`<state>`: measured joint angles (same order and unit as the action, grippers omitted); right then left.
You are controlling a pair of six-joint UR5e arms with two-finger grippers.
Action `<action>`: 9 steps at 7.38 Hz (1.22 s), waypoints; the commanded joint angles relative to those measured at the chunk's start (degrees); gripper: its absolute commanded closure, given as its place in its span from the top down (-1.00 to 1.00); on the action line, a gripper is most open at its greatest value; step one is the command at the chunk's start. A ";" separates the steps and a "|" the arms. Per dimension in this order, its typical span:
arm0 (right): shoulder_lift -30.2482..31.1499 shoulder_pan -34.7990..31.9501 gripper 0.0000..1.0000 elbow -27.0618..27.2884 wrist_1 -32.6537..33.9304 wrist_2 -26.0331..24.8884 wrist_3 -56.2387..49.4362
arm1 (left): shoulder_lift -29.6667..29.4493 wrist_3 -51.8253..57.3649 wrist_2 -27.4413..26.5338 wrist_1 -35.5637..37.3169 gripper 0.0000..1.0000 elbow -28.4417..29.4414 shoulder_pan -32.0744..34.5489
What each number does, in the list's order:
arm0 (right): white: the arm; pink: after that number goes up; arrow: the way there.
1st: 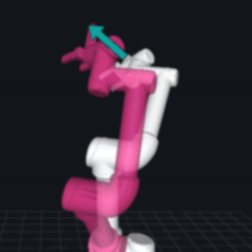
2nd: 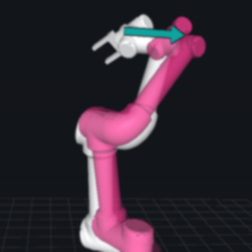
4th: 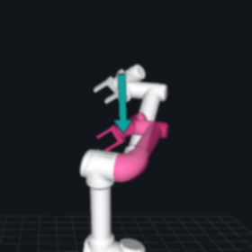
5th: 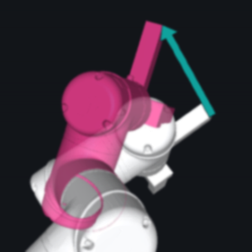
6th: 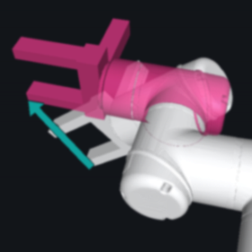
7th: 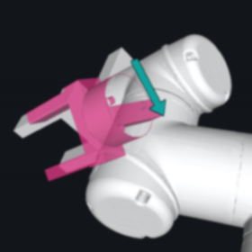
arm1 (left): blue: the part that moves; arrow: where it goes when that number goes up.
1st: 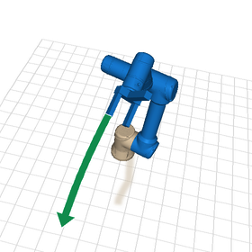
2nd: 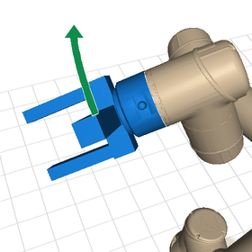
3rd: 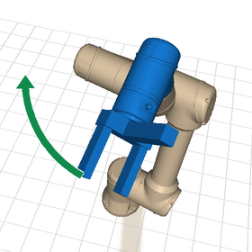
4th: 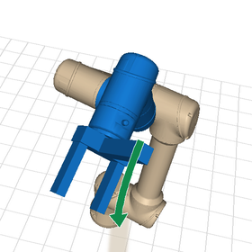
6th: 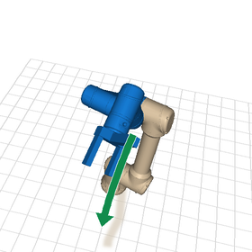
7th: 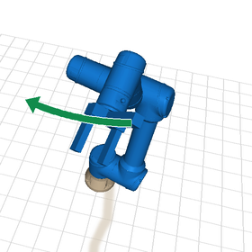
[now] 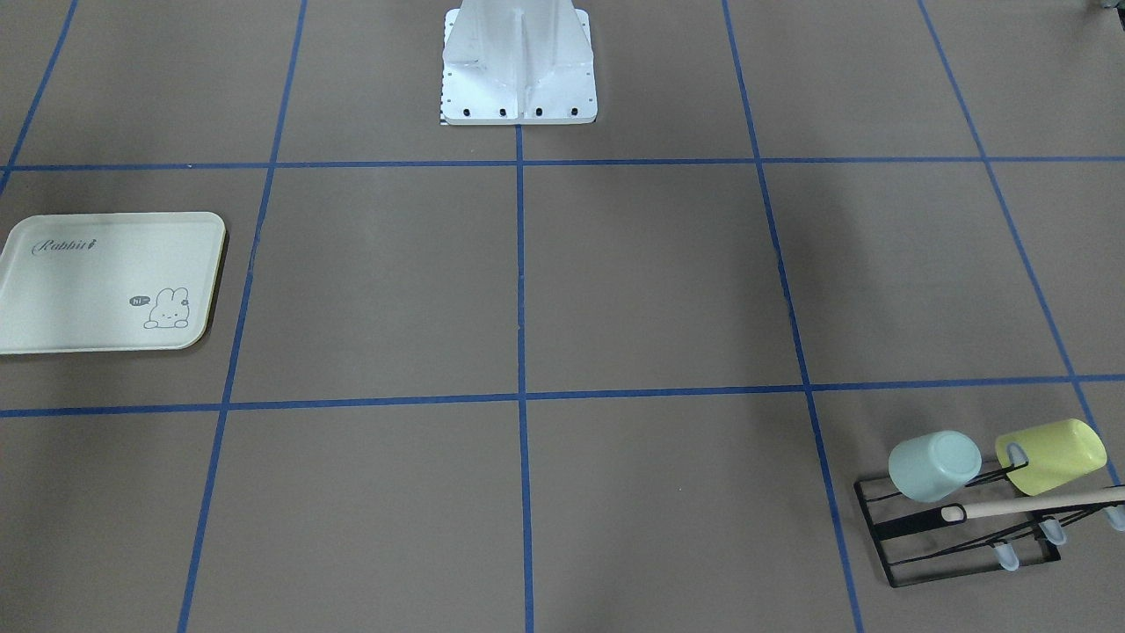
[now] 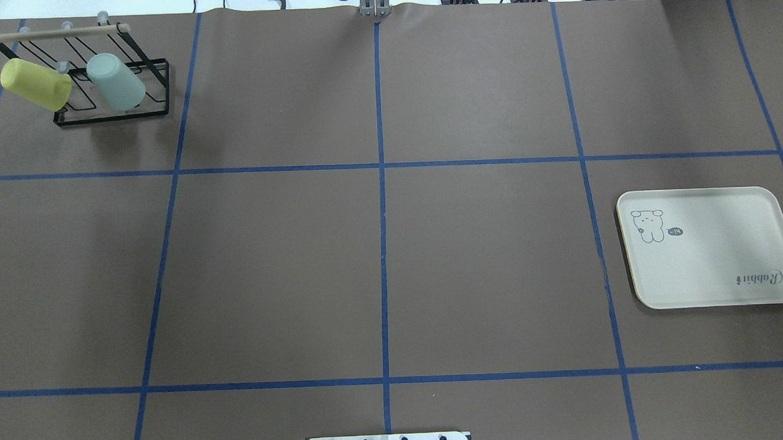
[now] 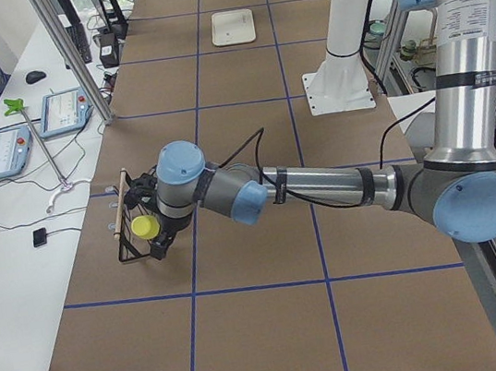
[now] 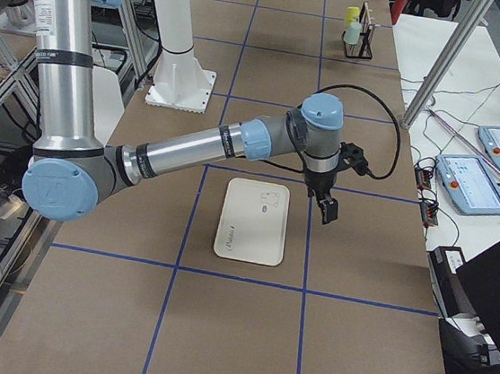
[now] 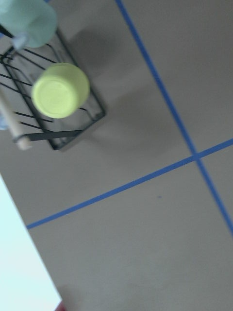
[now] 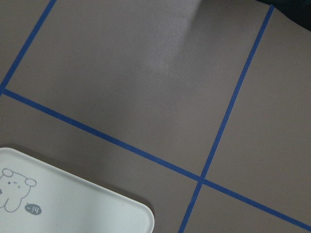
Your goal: Left arm grabs green cup and hands to right arm on tray
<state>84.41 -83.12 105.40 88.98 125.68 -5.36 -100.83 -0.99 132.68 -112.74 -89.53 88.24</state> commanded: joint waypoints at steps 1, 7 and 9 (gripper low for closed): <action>0.06 0.94 1.00 -2.73 -8.61 0.09 7.76 | -3.57 -9.05 -0.23 -2.21 1.00 0.24 -2.70; 0.06 4.11 1.00 -2.39 -13.65 0.18 16.61 | -13.41 -27.55 -11.42 -6.70 1.00 6.02 -20.18; -0.03 4.11 1.00 -2.39 -13.65 0.18 16.61 | -16.83 -27.66 -15.52 -6.79 1.00 11.46 -23.11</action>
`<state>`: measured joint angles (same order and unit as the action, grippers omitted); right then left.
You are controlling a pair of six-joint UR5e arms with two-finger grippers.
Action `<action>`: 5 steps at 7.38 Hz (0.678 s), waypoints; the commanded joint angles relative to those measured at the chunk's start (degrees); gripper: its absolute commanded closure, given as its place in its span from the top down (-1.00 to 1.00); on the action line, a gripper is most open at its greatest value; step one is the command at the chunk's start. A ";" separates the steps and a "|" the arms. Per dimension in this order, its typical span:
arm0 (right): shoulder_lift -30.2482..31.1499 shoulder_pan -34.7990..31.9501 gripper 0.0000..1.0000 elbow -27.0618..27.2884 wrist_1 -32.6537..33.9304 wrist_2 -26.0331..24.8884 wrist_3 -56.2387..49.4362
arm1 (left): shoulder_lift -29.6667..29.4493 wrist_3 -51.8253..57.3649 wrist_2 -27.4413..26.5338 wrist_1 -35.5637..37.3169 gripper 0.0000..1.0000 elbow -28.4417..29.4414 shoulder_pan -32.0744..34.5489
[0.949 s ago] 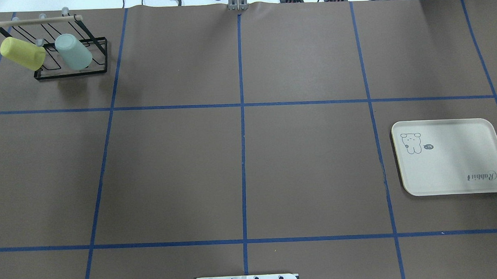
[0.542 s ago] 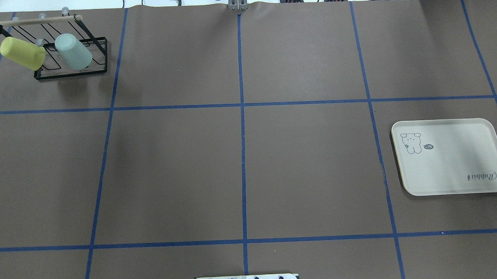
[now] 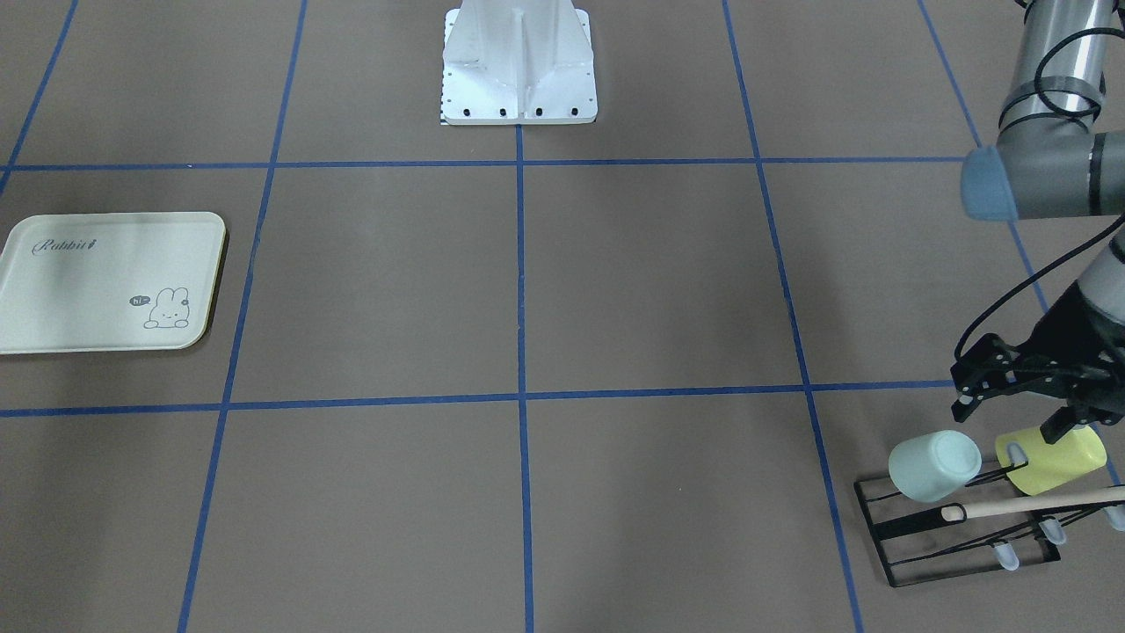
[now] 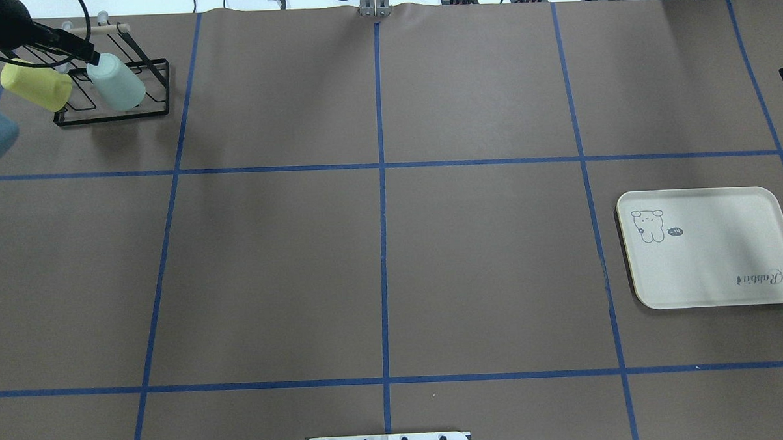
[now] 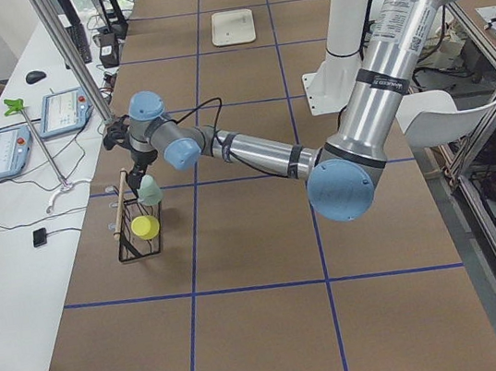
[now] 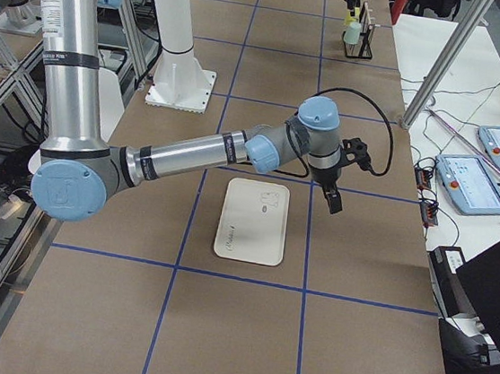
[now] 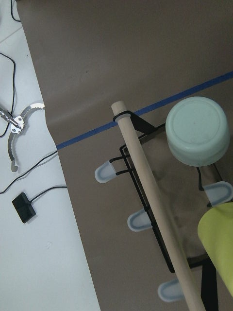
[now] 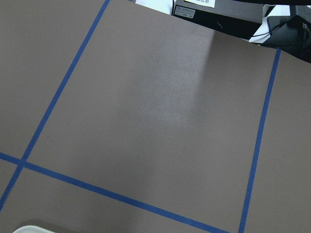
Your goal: Left arm grabs green cup and hands to right arm on tray
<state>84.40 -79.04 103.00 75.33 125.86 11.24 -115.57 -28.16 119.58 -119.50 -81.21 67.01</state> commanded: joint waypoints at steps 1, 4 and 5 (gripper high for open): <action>-0.02 0.03 1.00 0.00 -0.01 0.00 0.01 | -2.73 -0.40 -2.50 -0.12 1.00 4.73 -1.97; -0.02 0.03 1.00 0.00 -0.01 0.00 0.01 | -3.09 -0.49 -4.17 -0.04 1.00 5.63 -4.16; 0.06 0.03 1.00 0.00 -0.01 0.09 0.01 | -3.00 -0.40 -4.17 -0.04 1.00 5.63 -4.43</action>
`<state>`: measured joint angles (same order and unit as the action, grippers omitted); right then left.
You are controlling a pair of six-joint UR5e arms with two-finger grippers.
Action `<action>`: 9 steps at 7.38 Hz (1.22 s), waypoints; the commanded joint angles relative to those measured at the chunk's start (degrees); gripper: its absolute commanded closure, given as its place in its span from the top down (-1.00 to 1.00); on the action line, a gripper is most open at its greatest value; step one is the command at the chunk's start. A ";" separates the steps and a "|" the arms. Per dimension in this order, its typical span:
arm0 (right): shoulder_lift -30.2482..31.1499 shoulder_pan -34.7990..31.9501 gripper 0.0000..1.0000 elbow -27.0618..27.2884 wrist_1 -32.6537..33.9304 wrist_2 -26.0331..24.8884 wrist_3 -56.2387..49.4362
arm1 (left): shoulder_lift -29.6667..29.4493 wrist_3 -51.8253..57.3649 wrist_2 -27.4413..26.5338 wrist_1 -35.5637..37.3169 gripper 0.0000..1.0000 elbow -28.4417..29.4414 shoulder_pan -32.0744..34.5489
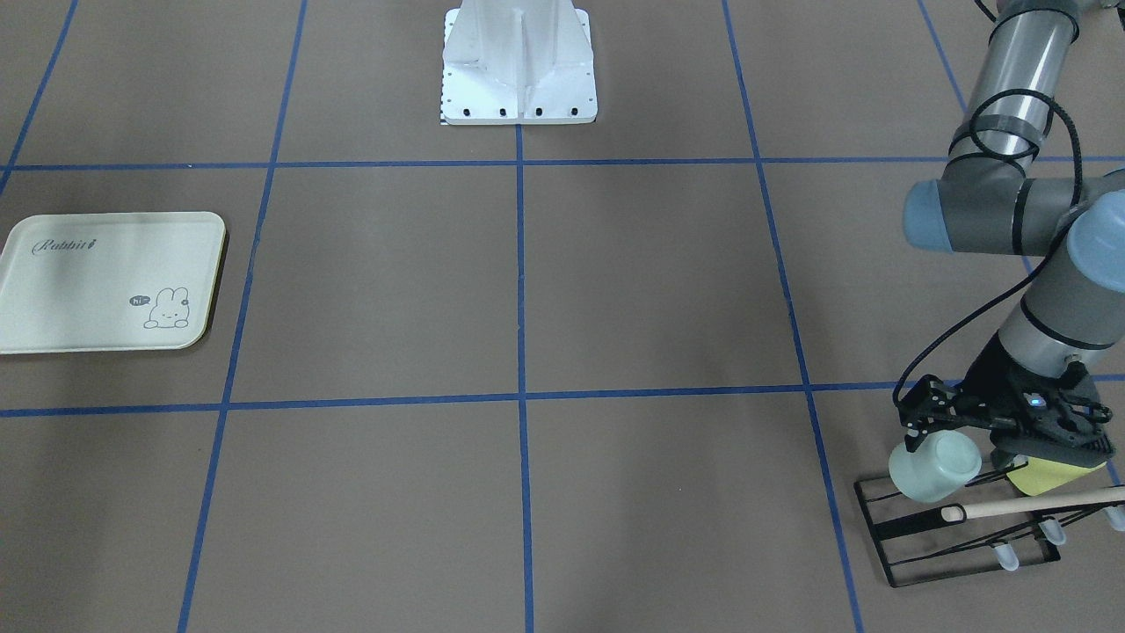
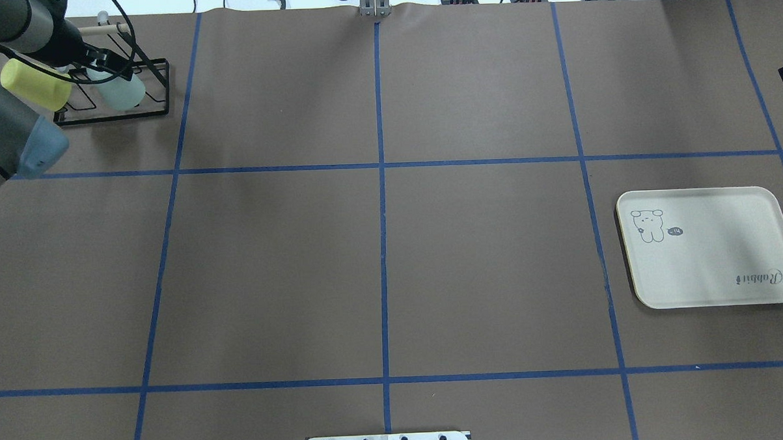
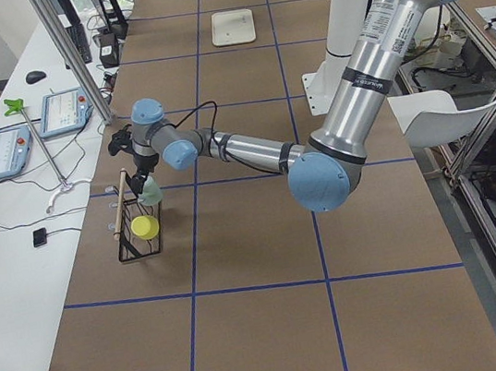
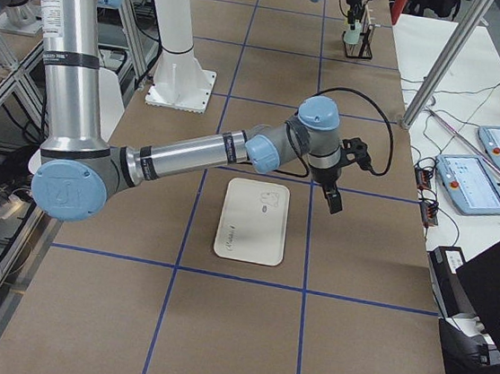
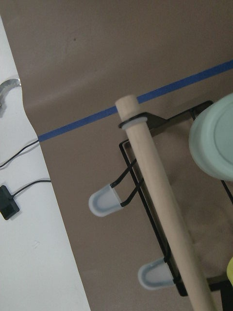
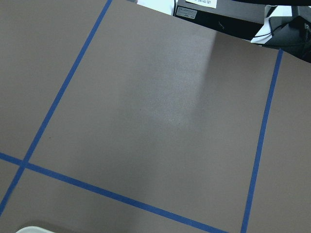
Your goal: Left arm grabs green cup and hands to right arm on tray
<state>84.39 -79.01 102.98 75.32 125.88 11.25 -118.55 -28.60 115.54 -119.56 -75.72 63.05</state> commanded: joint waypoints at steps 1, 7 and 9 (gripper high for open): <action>0.07 0.00 1.00 0.02 0.00 0.06 0.00 | -0.01 0.04 -0.14 0.03 1.00 0.22 -0.47; -0.01 0.00 1.00 0.29 0.00 0.33 0.00 | 0.17 0.83 -1.99 0.21 -0.71 -0.48 -0.12; -0.01 0.00 1.00 0.37 0.00 0.33 0.09 | 0.25 0.74 -1.81 0.64 -0.82 -3.89 0.84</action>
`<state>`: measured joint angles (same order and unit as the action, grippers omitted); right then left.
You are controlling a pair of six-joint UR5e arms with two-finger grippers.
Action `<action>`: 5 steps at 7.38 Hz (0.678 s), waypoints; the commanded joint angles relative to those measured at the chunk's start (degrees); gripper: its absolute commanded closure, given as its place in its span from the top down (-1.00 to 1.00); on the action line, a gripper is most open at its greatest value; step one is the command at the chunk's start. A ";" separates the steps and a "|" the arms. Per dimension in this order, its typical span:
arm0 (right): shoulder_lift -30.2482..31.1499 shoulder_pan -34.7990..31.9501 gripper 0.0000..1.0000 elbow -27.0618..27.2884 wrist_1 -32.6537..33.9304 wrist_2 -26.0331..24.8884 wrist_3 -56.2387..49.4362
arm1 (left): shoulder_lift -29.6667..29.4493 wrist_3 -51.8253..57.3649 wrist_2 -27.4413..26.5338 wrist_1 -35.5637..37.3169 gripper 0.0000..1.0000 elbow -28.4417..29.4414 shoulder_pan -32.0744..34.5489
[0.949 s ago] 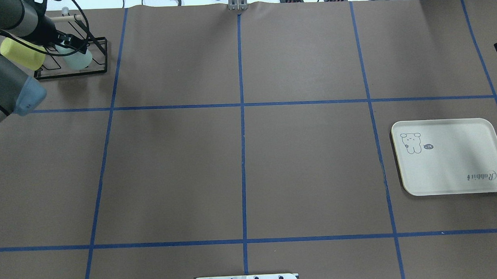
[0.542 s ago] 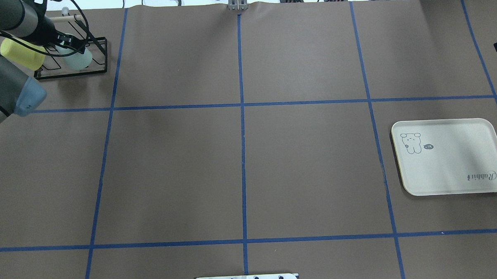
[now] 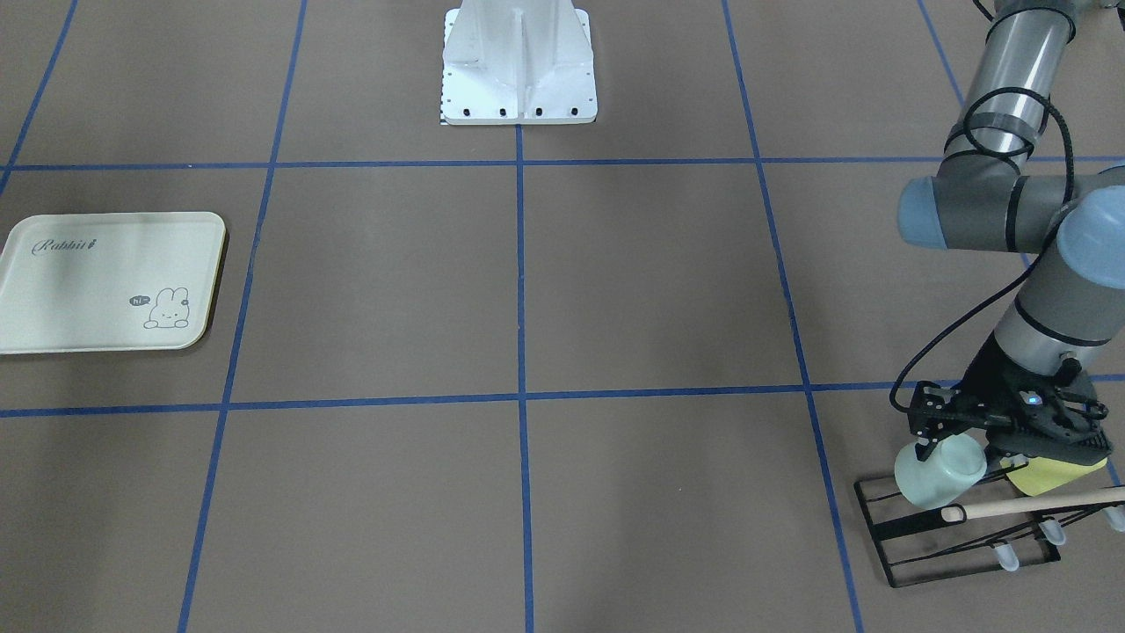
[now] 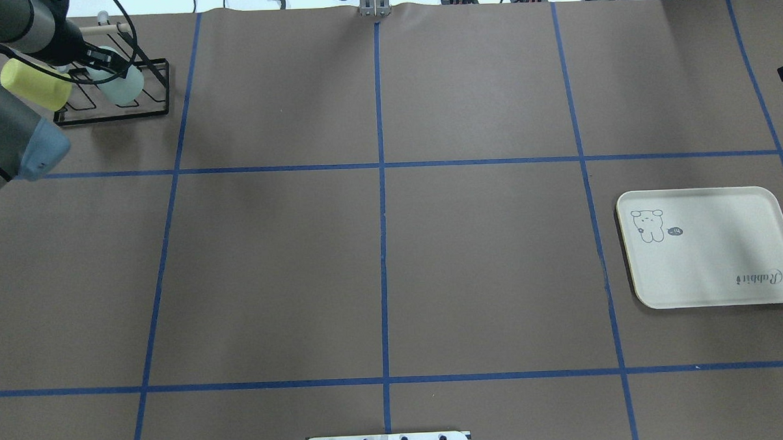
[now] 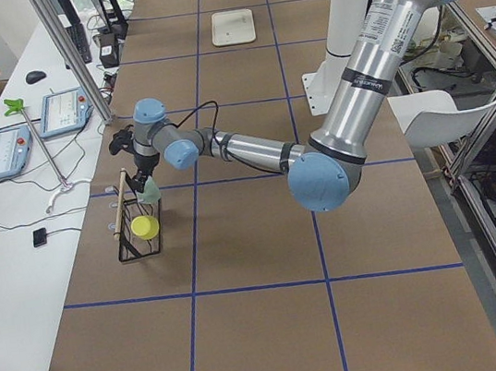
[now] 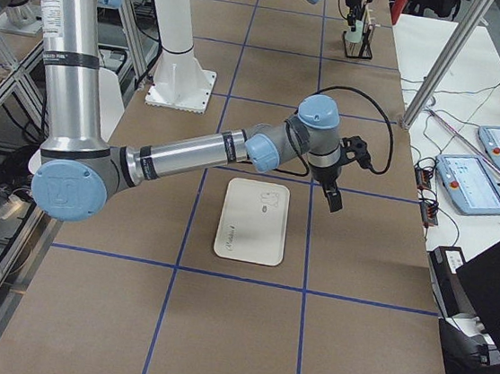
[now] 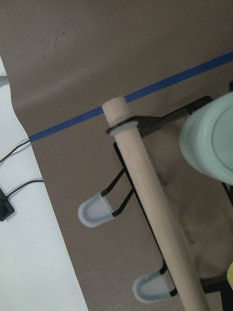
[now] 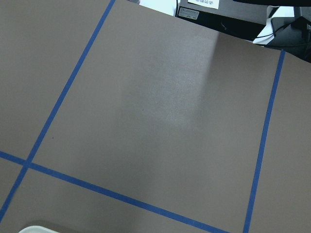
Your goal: Left arm grabs green cup and hands to right arm on tray
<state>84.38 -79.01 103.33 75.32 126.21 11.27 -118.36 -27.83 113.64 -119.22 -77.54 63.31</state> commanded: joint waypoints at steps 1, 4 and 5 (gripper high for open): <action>0.00 0.00 1.00 0.03 0.00 0.00 -0.02 | 0.41 -0.03 0.61 0.48 -0.82 -3.83 1.72; -0.09 0.00 1.00 0.38 0.00 0.00 0.07 | 3.57 -0.03 0.88 9.65 -0.93 -17.84 5.15; -0.09 0.00 1.00 0.38 0.00 0.00 0.07 | 3.75 -0.12 0.88 16.84 -0.93 -24.61 5.33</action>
<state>84.29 -79.01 103.62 75.32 126.21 11.33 -115.22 -27.88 114.49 -110.08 -94.06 68.04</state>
